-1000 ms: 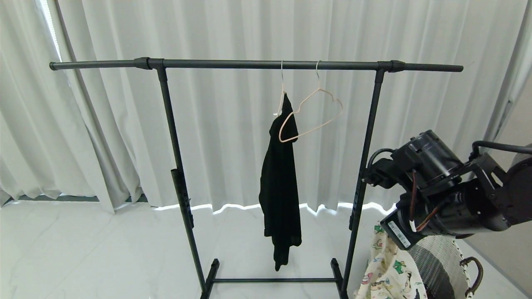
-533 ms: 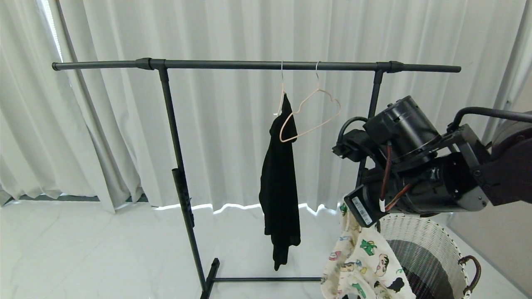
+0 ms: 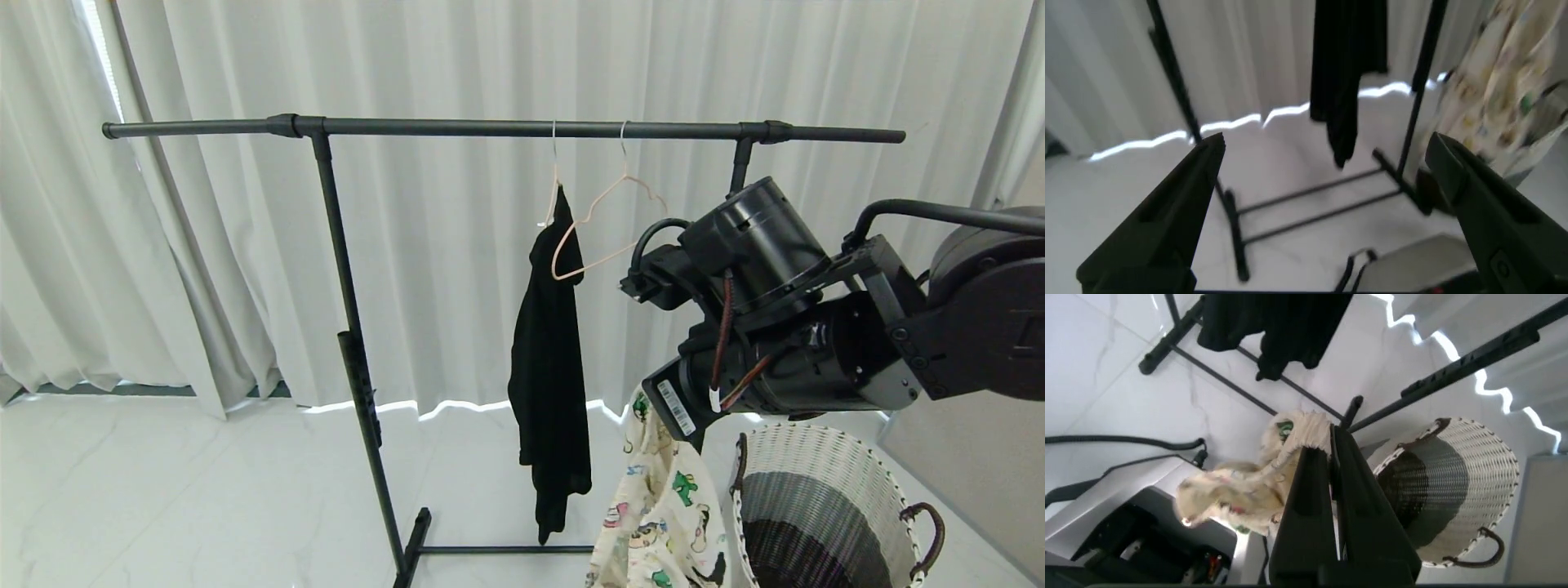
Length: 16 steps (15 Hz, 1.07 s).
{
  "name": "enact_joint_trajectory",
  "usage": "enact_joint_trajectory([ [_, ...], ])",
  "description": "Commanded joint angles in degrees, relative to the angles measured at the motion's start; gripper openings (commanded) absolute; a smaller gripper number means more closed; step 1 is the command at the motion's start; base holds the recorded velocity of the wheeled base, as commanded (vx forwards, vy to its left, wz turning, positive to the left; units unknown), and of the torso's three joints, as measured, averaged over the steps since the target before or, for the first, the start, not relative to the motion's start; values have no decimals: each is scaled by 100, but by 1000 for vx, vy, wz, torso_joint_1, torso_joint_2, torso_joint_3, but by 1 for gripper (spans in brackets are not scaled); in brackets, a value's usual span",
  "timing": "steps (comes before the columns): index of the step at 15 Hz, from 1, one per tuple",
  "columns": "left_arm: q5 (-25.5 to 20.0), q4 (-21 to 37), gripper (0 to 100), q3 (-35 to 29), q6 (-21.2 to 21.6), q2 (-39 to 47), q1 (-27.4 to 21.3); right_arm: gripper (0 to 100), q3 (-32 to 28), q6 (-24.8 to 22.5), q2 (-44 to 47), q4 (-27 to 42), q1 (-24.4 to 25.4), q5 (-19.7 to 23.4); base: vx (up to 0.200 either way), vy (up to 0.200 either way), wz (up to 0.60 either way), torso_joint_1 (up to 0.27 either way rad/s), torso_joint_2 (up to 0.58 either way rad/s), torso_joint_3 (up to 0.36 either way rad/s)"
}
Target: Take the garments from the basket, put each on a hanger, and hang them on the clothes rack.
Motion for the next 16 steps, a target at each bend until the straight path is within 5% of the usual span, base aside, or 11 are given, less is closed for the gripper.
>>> enact_joint_trajectory([
  [1,1,-734,100,-2485,-484,3093,-91,0,-45,-1,16,-1,17,-1,0,0,0,0,0,0],
  [4,-16,-1375,100,-3329,-484,4921,-346,0,-89,8,-19,-1,35,-1,0,0,0,0,0,0],
  [7,1,-1630,100,-3426,-528,6116,-1339,0,-441,105,-11,-27,246,96,0,0,0,0,0,0],
  [11,10,-1630,100,-3356,-1319,6591,-2174,0,-933,166,-2,-27,510,386,0,0,0,0,0,0],
  [16,177,-1639,100,-2846,-1355,6767,-2244,0,-1214,158,-19,-27,536,492,0,0,0,0,0,0],
])
